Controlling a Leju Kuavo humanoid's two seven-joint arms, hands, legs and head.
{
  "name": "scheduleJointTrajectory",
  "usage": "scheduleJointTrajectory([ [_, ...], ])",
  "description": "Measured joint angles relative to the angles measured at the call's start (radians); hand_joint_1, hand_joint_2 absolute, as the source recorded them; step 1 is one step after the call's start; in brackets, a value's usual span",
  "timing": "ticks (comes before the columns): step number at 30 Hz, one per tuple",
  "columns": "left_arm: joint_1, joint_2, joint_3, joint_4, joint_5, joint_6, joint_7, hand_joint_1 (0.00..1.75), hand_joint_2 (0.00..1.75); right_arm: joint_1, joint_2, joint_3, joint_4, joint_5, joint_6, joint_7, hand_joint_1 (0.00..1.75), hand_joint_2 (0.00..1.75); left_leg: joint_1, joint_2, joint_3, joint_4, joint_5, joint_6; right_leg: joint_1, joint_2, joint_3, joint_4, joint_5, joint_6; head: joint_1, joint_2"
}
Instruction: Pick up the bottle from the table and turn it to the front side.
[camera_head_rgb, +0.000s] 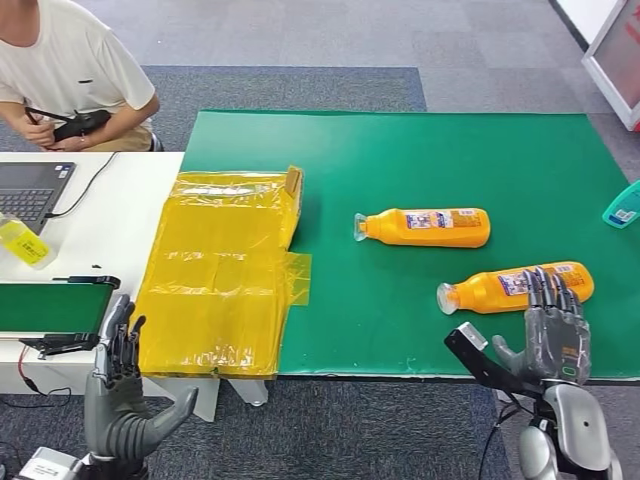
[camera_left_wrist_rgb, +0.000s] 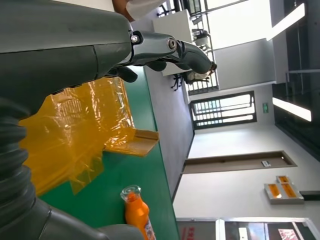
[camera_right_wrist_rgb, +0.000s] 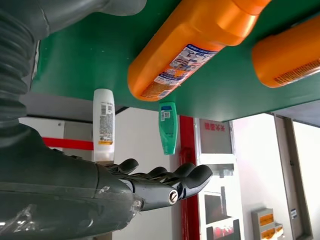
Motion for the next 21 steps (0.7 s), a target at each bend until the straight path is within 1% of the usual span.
scheduleJointTrajectory([
  [3,-0.001,0.0,-0.006,-0.012,-0.04,0.003,-0.009,0.0,1.75,-0.026,-0.029,0.022,0.022,0.017,0.019,0.006,0.0,1.75,0.0,0.0,0.0,0.0,0.0,0.0,0.0,0.0,0.0,0.0,0.0,0.0,0.0,0.0],
  [7,-0.008,0.006,-0.039,-0.022,-0.142,0.026,-0.012,0.0,1.75,-0.099,-0.079,0.064,0.075,0.025,0.039,0.012,0.0,1.75,-0.001,0.0,0.0,0.0,0.001,0.001,-0.001,0.0,0.0,0.0,0.001,0.001,0.0,0.0],
  [11,-0.027,0.031,-0.125,-0.022,-0.231,0.087,-0.016,0.0,1.75,-0.187,-0.124,0.106,0.153,0.027,0.064,0.028,0.0,1.75,-0.001,0.0,0.0,0.0,0.002,0.002,-0.001,0.0,0.0,0.0,0.002,0.002,0.0,0.0],
  [15,-0.05,0.062,-0.219,-0.025,-0.242,0.125,-0.016,0.0,1.75,-0.271,-0.162,0.14,0.248,0.026,0.092,0.042,0.0,1.75,-0.001,0.0,0.0,0.0,0.003,0.002,-0.001,0.0,0.0,0.0,0.003,0.002,0.0,0.0],
  [21,-0.083,0.088,-0.284,-0.033,-0.233,0.132,-0.016,0.0,1.75,-0.34,-0.197,0.17,0.356,0.008,0.122,0.045,0.0,1.75,-0.001,0.0,0.0,0.0,0.004,0.002,-0.001,0.0,0.0,0.0,0.003,0.002,0.0,0.0],
])
